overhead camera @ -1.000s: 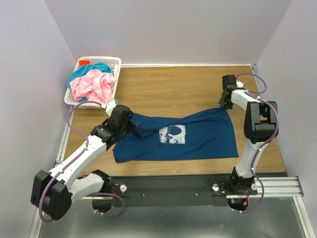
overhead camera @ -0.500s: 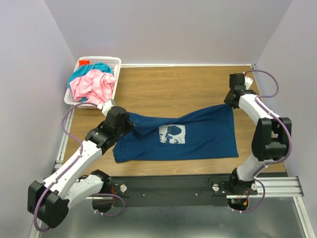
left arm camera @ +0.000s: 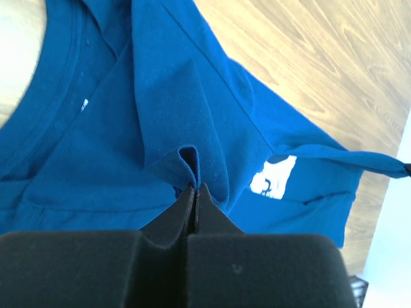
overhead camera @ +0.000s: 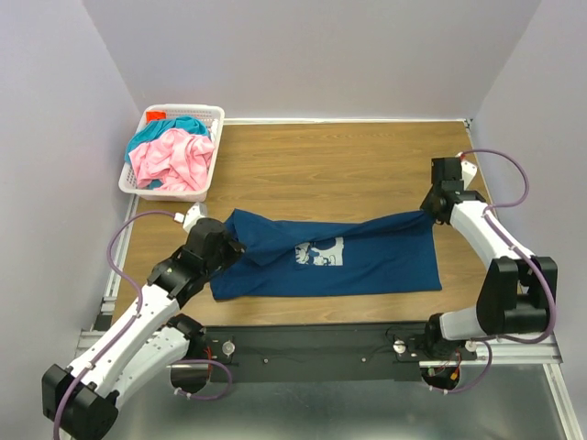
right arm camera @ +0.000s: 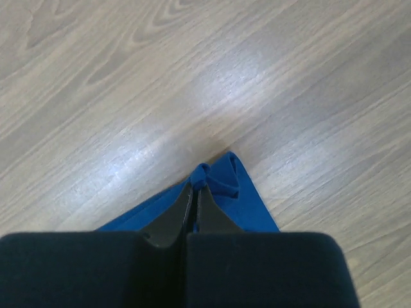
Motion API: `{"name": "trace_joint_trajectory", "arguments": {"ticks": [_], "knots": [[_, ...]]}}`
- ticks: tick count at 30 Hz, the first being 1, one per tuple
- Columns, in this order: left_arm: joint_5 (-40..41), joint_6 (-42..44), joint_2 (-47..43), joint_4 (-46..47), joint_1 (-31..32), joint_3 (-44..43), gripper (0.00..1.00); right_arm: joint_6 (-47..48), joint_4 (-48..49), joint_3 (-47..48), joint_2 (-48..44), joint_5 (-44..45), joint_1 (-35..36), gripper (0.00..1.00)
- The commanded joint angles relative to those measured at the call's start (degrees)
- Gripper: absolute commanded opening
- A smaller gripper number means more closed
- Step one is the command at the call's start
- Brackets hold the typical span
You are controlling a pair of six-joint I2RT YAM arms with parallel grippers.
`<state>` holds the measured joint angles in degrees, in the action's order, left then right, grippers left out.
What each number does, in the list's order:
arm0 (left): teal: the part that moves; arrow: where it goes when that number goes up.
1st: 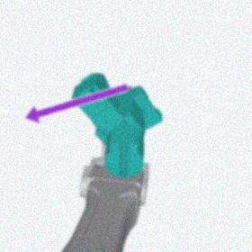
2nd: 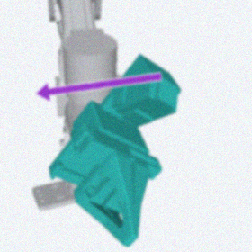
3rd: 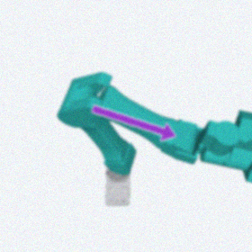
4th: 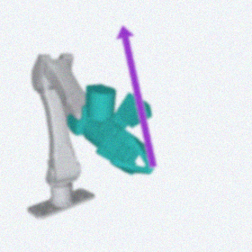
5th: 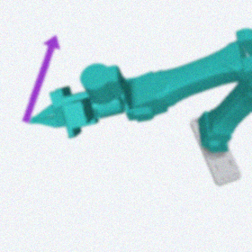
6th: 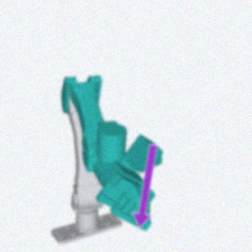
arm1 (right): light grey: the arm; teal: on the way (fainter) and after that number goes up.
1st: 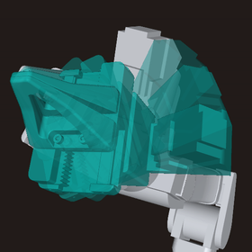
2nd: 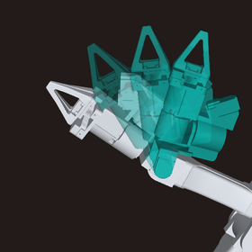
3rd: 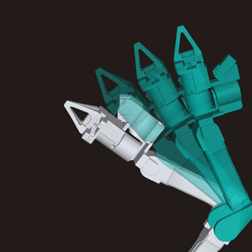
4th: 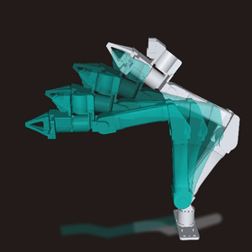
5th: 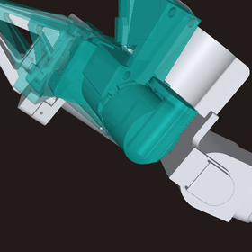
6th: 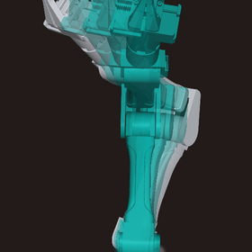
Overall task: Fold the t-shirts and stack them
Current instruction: Fold the tshirt
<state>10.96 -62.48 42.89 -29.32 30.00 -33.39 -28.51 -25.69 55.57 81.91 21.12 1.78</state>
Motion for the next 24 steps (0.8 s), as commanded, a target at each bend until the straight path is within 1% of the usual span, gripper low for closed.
{"name": "trace_joint_trajectory", "arguments": {"ticks": [1,3,6,7,8,11,12,14,15,16,18,19,21,22,23,24], "knots": [[-1.91,-1.94,-3.42,-1.09,0.50,2.09,0.00,-0.76,-0.50,-3.44,-3.06,-1.26,0.07,0.03],[-1.91,-2.29,-4.39,-1.35,0.50,3.23,0.00,-0.58,-0.59,-5.55,-5.34,-0.91,0.07,0.03],[-1.91,-2.39,-5.19,-1.09,0.59,4.46,0.00,-1.19,-1.11,-7.84,-7.20,-0.38,0.15,0.09],[-2.08,-2.56,-5.19,-1.00,0.59,4.64,0.00,-2.24,-1.29,-9.59,-7.72,-0.03,0.07,0.18],[-2.26,-2.65,-5.02,-0.91,0.59,4.82,0.00,-2.95,-1.99,-10.56,-8.25,0.14,0.06,0.22],[-2.79,-2.74,-4.84,-0.83,0.59,5.52,0.00,-5.58,-3.30,-13.99,-9.83,0.67,0.07,0.24],[-2.70,-2.82,-5.01,-0.91,0.59,5.79,0.00,-6.55,-3.75,-14.52,-10.36,1.37,0.15,0.28],[-2.61,-3.18,-5.71,-1.09,0.59,6.05,0.00,-6.99,-4.28,-15.32,-11.94,1.99,0.06,0.34],[-2.52,-3.26,-6.15,-1.00,0.59,6.23,0.00,-6.39,-4.80,-15.23,-13.60,1.03,0.06,0.46],[-2.44,-3.18,-6.16,-0.91,0.59,6.23,0.00,-5.95,-4.81,-14.97,-14.40,0.15,0.06,0.54],[-2.35,-3.26,-5.81,-0.39,0.59,6.23,0.00,-4.19,-4.72,-13.48,-16.33,-2.65,0.06,0.56],[-2.43,-3.18,-5.20,-0.21,0.59,6.14,0.00,-2.79,-4.72,-12.95,-16.78,-5.80,0.06,0.63],[-2.52,-3.09,-4.40,0.58,0.59,5.97,0.00,-1.29,-4.63,-11.37,-17.75,-9.24,0.15,0.66],[-2.70,-3.09,-3.44,0.84,0.59,5.88,0.00,0.02,-4.63,-10.84,-18.44,-12.22,0.07,0.72],[-2.70,-3.09,-3.00,1.19,0.59,5.88,0.00,0.91,-4.54,-10.40,-18.80,-13.90,0.15,0.72],[-2.70,-3.00,-2.56,2.24,0.59,5.70,0.00,3.00,-4.11,-9.70,-19.59,-18.70,0.15,0.74]]}}
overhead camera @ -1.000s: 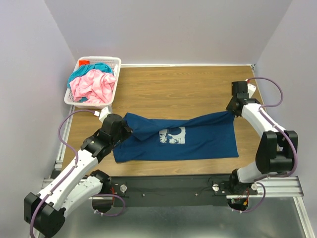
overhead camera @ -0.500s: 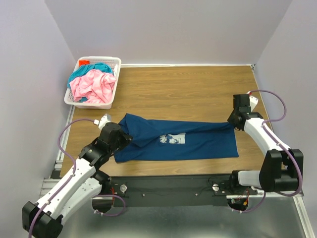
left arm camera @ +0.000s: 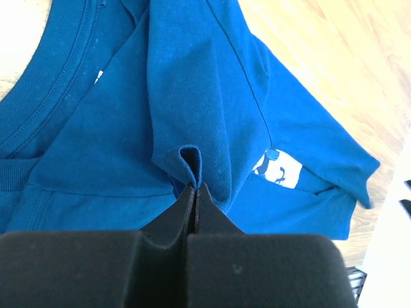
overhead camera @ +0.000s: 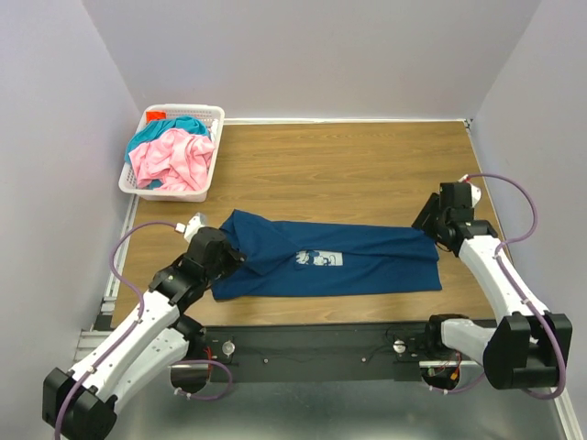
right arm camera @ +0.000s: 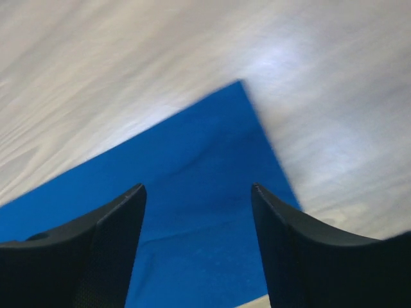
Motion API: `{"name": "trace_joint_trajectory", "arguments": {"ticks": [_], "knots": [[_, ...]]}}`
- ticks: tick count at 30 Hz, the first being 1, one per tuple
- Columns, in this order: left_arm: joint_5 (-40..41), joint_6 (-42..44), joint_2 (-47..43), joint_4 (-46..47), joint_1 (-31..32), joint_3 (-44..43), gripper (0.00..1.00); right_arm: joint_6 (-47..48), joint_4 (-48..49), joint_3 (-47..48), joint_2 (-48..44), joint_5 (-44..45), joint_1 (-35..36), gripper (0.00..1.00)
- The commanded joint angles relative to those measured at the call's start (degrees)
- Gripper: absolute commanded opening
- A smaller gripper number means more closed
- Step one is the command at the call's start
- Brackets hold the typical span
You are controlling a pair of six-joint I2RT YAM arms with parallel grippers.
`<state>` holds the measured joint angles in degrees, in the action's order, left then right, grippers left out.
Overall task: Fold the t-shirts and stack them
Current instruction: Fold the tshirt
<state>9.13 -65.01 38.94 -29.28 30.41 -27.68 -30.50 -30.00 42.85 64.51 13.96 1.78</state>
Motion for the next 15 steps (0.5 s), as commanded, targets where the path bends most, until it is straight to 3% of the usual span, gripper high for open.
{"name": "trace_joint_trajectory", "arguments": {"ticks": [1,4,10,15], "knots": [[-0.78,-0.29,2.27,2.90,0.17,0.00,0.00,6.06,0.73,3.12,-2.54,-14.37,0.24,0.80],[-0.86,0.58,5.43,7.20,0.17,-0.18,0.00,10.09,4.32,3.03,-2.81,-26.57,2.34,0.80],[0.72,3.39,16.33,15.29,-0.27,-5.18,0.00,13.71,9.51,5.48,3.07,-23.98,22.62,0.80],[-0.43,7.61,30.56,17.24,-1.67,-12.29,0.00,14.15,20.49,7.41,12.18,-20.20,41.41,0.79]]}}
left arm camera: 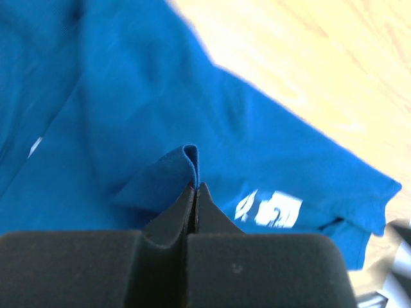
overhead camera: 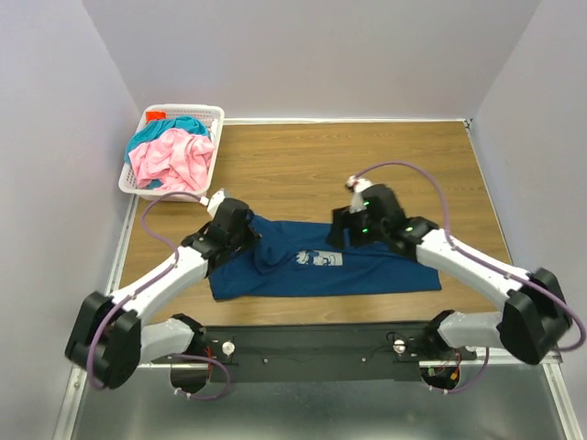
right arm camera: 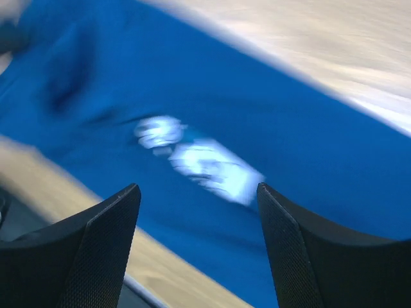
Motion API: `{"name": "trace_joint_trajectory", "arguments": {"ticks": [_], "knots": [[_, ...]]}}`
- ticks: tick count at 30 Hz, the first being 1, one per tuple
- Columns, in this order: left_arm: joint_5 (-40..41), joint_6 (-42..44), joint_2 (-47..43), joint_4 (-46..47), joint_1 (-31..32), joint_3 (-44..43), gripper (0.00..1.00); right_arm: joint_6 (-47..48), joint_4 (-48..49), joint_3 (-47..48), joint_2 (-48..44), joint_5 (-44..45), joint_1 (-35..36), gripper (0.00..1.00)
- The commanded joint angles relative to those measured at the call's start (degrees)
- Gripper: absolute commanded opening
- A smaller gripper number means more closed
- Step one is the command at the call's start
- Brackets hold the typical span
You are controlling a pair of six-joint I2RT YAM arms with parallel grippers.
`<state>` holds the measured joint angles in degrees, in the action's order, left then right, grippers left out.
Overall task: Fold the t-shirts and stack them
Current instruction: Fold the tshirt
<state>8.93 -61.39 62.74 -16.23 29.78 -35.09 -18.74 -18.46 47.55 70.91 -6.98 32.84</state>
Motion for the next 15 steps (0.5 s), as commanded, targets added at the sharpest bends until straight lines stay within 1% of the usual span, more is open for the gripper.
{"name": "trace_joint_trajectory", "arguments": {"ticks": [1,3,6,10,11,15], "knots": [[0.56,4.43,8.26,4.19,-1.13,-6.99,0.00,2.48,9.92,3.25,7.38,2.31,12.32,0.78],[0.65,5.57,11.61,5.67,-2.00,-8.84,0.00,2.40,12.30,5.00,12.11,4.25,16.79,0.76],[0.82,6.10,15.47,7.00,-3.58,-11.04,0.00,2.66,12.92,8.42,18.09,5.13,20.06,0.73],[0.74,6.71,18.55,7.53,-4.20,-14.21,0.00,3.10,13.88,11.07,21.98,8.37,22.09,0.73],[0.57,7.15,20.47,7.44,-4.20,-14.91,0.00,3.45,14.67,12.64,23.81,8.48,22.35,0.71],[-1.80,7.86,24.62,7.18,-4.47,-17.37,0.00,5.38,17.13,16.08,28.74,9.17,26.47,0.69]]}}
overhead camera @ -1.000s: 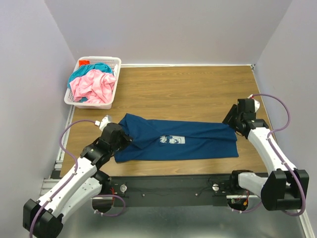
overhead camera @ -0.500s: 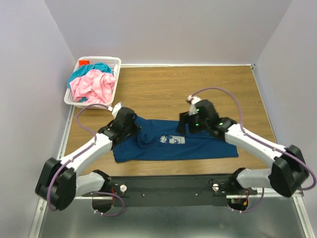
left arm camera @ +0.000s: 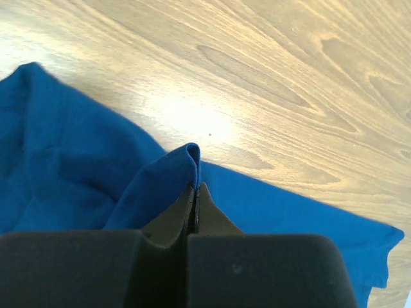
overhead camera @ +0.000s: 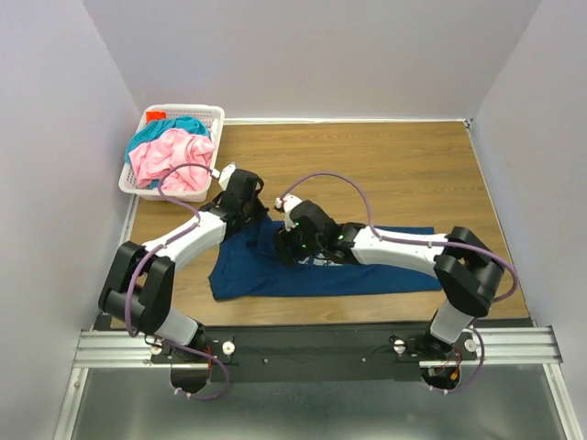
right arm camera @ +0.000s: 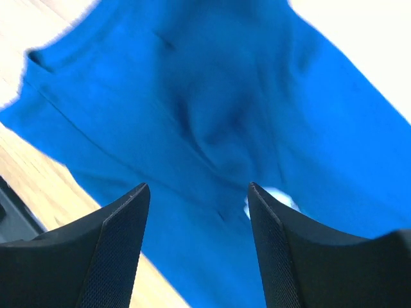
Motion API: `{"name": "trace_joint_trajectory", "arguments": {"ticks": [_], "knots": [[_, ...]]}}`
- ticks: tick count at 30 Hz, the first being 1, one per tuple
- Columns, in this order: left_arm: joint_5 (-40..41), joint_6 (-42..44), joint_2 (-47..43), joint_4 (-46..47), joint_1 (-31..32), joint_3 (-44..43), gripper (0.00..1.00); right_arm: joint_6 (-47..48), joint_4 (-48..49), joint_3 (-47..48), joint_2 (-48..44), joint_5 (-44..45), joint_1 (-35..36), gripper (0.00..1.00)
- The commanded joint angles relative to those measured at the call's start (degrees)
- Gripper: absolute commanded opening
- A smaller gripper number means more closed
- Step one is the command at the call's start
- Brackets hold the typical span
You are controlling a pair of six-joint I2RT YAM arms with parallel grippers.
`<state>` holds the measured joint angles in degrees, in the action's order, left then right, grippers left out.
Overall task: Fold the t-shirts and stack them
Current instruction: Fold the tshirt
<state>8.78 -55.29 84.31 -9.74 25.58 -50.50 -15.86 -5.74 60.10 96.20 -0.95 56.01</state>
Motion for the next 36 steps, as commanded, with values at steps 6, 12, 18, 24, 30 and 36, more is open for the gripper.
{"name": "trace_joint_trajectory", "arguments": {"ticks": [6,12,18,24,30,36], "knots": [[-2.27,1.85,4.81,0.95,-0.45,-1.71,0.00,4.34,9.42,7.04,11.71,8.24,5.69,0.65],[-2.97,2.29,6.12,0.95,-0.97,-1.53,0.00,7.68,13.37,8.46,15.59,10.70,6.39,0.65],[-4.20,2.29,6.48,1.39,-1.33,-0.92,0.00,9.09,16.02,8.11,17.79,13.69,7.27,0.62],[-4.73,2.38,6.39,1.30,-1.68,-0.56,0.00,8.39,16.37,9.42,20.16,21.86,8.59,0.46],[-4.82,2.20,5.16,1.30,-1.94,0.49,0.00,5.22,16.72,8.55,18.76,25.82,8.77,0.14],[-4.56,2.11,3.06,0.51,-2.12,1.45,0.00,3.73,16.72,4.51,12.62,16.97,8.85,0.01]]}}
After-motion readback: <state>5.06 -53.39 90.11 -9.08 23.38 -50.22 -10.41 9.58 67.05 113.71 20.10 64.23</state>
